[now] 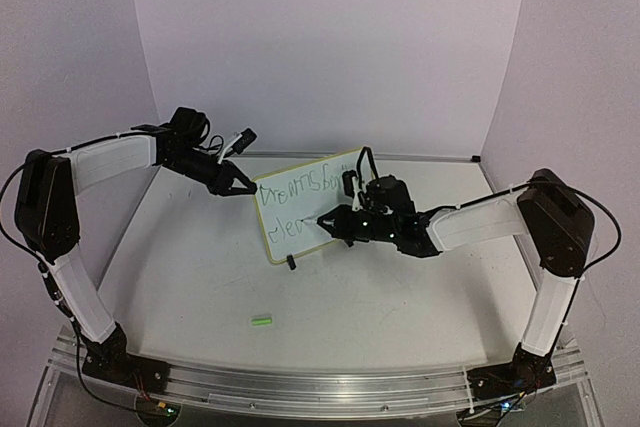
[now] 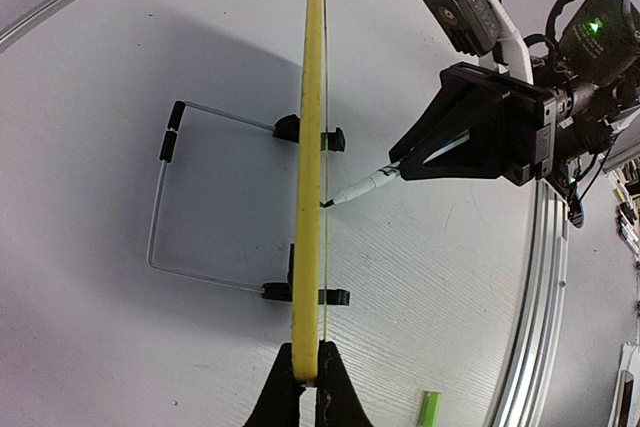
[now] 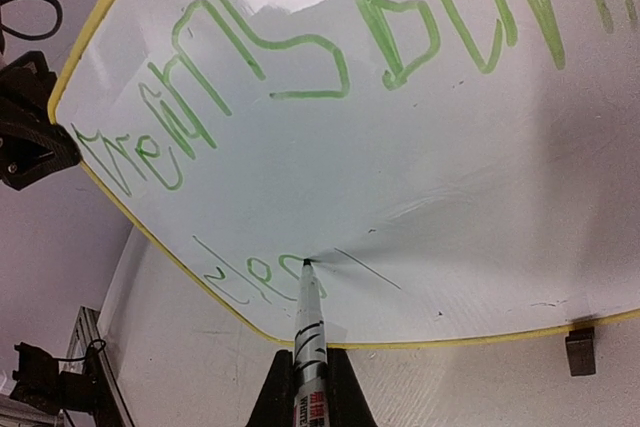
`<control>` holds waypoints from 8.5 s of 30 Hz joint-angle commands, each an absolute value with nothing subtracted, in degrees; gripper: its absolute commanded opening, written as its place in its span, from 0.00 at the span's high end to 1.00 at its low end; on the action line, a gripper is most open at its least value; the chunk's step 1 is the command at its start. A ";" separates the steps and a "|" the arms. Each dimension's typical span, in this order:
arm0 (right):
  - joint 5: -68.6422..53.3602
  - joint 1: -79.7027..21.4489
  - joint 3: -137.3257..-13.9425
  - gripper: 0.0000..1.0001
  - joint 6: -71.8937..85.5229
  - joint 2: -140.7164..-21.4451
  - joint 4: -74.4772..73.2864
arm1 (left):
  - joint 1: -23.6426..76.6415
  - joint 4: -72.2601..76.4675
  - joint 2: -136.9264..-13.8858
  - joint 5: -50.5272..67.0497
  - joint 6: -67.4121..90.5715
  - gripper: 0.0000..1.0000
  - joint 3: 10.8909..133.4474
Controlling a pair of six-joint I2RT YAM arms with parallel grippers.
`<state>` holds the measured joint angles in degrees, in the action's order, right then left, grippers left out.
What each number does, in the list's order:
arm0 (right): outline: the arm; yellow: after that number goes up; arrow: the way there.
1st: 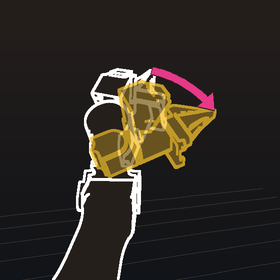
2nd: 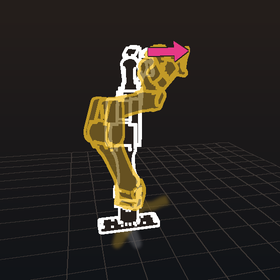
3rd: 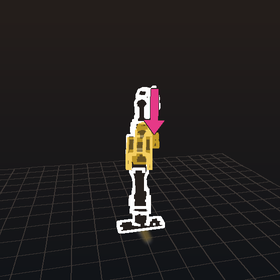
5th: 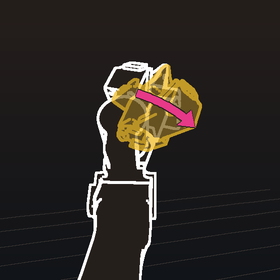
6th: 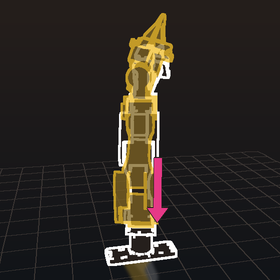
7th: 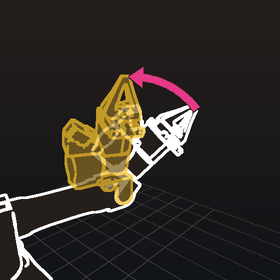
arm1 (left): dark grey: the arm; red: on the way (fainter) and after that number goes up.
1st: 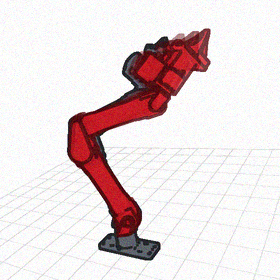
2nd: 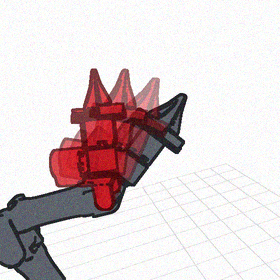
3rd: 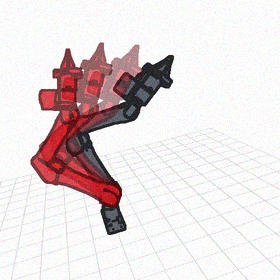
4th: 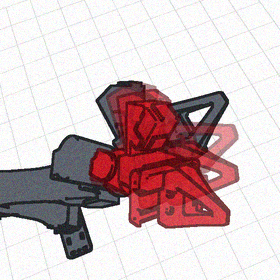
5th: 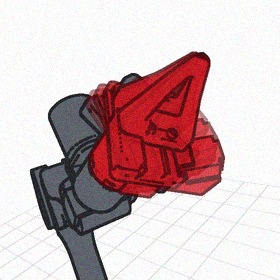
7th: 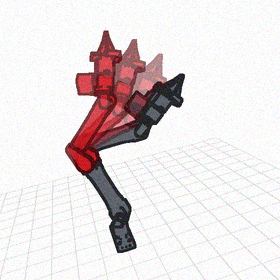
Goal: Write a sentence on the whiteboard
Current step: Write a sentence on the whiteboard, then pick up the pen cap from the center of the board.
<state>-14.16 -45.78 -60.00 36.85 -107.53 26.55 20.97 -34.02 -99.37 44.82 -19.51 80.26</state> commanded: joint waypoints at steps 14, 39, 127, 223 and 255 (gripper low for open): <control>-14.10 -45.44 -57.45 1.00 39.46 -109.37 28.71 | 21.81 -36.63 -98.81 41.96 -21.49 1.00 79.98; -15.69 -45.42 -59.54 1.00 36.67 -102.42 28.48 | 21.82 -36.59 -98.36 41.92 -21.46 1.00 79.98; -11.10 -45.05 -58.86 1.00 40.53 -107.70 25.84 | 21.97 -36.60 -98.61 42.01 -21.45 1.00 79.98; -5.62 -44.49 -50.83 1.00 38.46 -98.24 30.65 | 22.26 -38.21 -97.17 42.52 -21.88 1.00 80.33; 5.60 -43.91 -47.20 1.00 27.82 -73.78 13.74 | 18.00 -32.80 -80.17 31.06 -11.56 0.33 69.70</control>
<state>4.38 -44.27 -47.22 29.58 -76.73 17.25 17.96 -39.94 -87.85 37.03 -15.99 73.93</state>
